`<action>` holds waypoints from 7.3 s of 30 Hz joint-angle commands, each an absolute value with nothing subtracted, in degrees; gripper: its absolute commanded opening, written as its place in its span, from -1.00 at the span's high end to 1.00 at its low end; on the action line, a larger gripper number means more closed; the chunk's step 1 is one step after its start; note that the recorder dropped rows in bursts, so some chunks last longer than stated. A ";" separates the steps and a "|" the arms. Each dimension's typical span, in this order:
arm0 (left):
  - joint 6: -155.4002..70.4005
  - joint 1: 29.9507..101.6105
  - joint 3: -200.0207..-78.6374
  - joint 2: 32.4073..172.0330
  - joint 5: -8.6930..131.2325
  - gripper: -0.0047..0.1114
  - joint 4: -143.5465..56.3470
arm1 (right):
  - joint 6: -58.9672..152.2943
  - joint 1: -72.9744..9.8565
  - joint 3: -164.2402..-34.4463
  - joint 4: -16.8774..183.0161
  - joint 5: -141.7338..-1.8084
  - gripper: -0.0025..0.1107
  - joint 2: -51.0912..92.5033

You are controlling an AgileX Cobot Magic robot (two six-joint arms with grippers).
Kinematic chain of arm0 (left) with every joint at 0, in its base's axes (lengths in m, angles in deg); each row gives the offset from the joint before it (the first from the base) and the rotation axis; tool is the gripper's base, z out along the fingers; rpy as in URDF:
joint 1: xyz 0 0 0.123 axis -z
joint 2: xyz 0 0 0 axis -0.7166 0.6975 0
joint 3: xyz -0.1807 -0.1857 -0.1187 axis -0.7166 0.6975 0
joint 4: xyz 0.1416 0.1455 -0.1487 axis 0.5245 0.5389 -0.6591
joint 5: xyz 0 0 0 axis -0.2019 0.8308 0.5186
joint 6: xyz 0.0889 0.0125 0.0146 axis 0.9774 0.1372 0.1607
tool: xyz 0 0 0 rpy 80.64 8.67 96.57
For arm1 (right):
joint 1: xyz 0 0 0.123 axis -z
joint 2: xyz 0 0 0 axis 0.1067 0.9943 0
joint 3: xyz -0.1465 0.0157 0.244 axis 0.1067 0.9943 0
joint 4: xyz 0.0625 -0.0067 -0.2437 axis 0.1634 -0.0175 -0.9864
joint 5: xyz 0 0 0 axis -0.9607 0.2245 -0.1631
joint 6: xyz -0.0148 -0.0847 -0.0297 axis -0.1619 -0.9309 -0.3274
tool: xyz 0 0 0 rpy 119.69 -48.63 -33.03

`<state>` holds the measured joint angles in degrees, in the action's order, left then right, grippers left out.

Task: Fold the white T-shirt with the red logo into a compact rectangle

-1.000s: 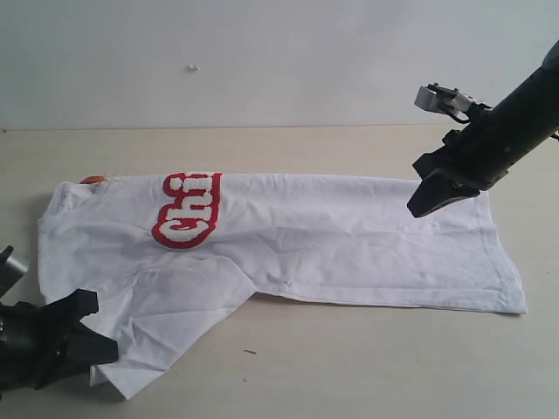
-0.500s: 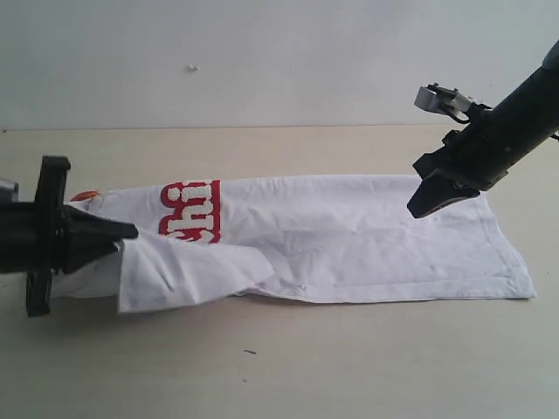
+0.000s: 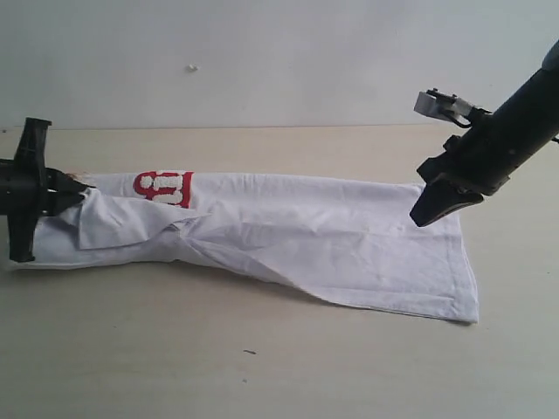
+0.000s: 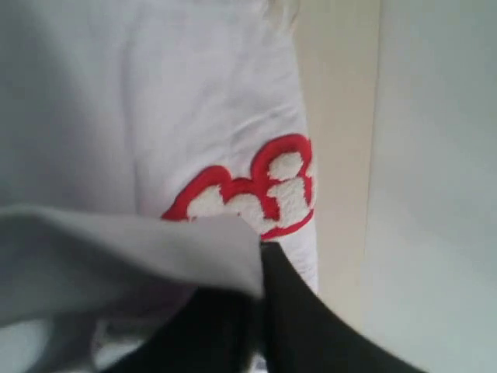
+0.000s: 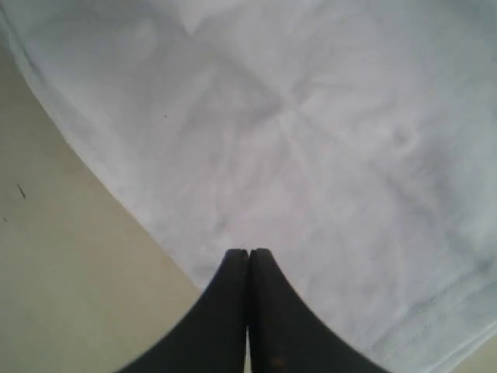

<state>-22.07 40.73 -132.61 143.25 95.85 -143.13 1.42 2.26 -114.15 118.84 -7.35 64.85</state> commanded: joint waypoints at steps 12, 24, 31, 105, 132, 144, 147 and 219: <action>-22.48 41.57 -135.99 148.19 99.51 0.51 -143.55 | 0.57 -3.32 -114.34 112.35 -14.47 0.96 71.14; -23.23 40.53 -138.95 148.19 86.32 0.51 -143.55 | 8.02 -5.17 -114.22 105.91 -19.68 0.96 78.89; -22.25 35.91 -144.70 148.19 86.79 0.51 -143.55 | 8.49 -5.17 -114.22 105.91 -19.46 0.96 78.88; -25.91 54.32 -156.59 150.90 112.21 0.92 -78.97 | 9.05 -5.17 -114.22 108.31 -15.87 0.96 78.88; -26.06 58.35 -158.00 155.28 86.38 0.92 -82.53 | 9.05 -5.17 -114.22 108.54 -14.27 0.96 78.88; -25.51 58.35 -162.53 155.28 81.66 0.92 -70.19 | 9.05 -5.17 -114.22 109.15 -13.88 0.96 78.88; -25.51 58.32 -162.53 152.63 82.14 0.92 -63.39 | 9.05 -5.17 -114.22 109.14 -13.71 0.96 78.88; -27.24 32.68 -161.94 152.65 101.63 -0.38 -68.55 | 6.97 -5.07 -114.22 109.86 -18.63 0.96 65.67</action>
<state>-27.82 32.74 -162.09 151.82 100.52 -67.32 7.60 -5.19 -114.34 110.22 -18.48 66.89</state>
